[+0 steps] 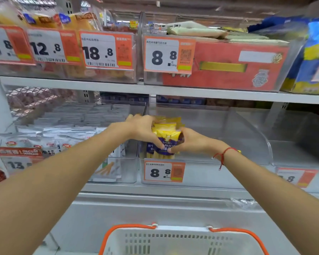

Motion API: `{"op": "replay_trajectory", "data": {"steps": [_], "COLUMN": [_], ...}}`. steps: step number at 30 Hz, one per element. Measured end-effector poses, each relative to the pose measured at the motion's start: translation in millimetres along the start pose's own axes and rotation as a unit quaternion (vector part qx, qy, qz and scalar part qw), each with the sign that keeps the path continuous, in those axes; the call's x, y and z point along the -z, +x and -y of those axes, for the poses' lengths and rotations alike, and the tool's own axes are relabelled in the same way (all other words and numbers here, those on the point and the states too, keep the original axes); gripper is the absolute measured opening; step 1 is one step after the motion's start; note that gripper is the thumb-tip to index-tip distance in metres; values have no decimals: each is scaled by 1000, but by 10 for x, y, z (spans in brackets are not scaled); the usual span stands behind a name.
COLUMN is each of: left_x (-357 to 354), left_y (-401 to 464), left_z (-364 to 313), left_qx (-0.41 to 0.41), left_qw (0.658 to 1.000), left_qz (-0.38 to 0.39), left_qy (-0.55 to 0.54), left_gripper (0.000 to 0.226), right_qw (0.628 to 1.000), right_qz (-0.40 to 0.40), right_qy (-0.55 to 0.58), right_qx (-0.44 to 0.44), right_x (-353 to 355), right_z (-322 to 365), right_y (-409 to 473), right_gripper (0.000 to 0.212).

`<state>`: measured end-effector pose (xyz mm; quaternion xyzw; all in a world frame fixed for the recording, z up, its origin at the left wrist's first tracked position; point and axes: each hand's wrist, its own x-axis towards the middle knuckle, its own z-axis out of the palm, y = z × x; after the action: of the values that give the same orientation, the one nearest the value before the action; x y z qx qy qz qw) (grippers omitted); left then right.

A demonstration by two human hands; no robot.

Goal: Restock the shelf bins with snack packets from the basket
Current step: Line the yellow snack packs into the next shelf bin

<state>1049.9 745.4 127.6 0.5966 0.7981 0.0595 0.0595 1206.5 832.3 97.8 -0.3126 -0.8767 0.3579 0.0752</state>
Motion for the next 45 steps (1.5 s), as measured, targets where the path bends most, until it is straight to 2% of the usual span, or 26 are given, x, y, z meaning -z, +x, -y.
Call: {"op": "replay_trajectory", "data": {"steps": [3,5,10,12,14,18,21,22,25,26,30,34,37,39,41,43,45], "left_x": [-70,-109,-210,-219,-235,-233,-210,-209,-214,-213,-215,-241,-266,-287,-286,-266,-246], "left_y": [14,-3,11,14,24,19,8,8,-9,-15,-21,1,13,23,24,15,-8], "left_z": [-26,-35,-62,-75,-52,-3,-5,-6,-31,-48,-111,-120,-131,-148,-154,-134,-110], "left_qx": [-37,-49,-39,-37,-38,-50,-49,-48,-36,-33,-11,1,14,21,20,10,-3], "left_qw": [987,971,940,936,936,946,945,943,934,931,922,919,924,930,934,935,939], "left_qz": [-36,-43,-45,-49,-52,-30,-13,-15,-12,-8,6,4,-10,-13,-12,-12,-19], "left_qy": [152,232,336,346,345,320,323,329,354,363,386,394,383,367,356,353,344], "left_gripper": [88,81,83,87,87,61,56,52,43,43,46,49,49,46,44,43,43], "right_qw": [997,995,991,986,979,973,976,976,969,969,970,972,966,962,960,963,967], "right_qz": [10,22,41,54,60,98,94,98,125,130,105,76,94,127,166,166,154], "right_qy": [-69,-83,-92,-89,-118,-125,-119,-126,-151,-155,-171,-162,-180,-175,-143,-105,-97], "right_qx": [-32,-50,-93,-134,-156,-167,-156,-150,-150,-145,-139,-155,-160,-167,-175,-182,-177], "right_x": [-114,-231,-300,-294,-292,-311,-323,-328,-343,-345,-375,-398,-410,-380,-337,-293,-282], "right_z": [-5,4,63,116,175,246,246,252,215,194,157,157,177,202,238,248,221], "right_y": [103,165,224,245,284,311,299,281,268,261,280,346,364,324,289,242,228], "right_gripper": [68,67,65,57,24,27,14,19,53,55,35,34,31,13,18,18,36]}}
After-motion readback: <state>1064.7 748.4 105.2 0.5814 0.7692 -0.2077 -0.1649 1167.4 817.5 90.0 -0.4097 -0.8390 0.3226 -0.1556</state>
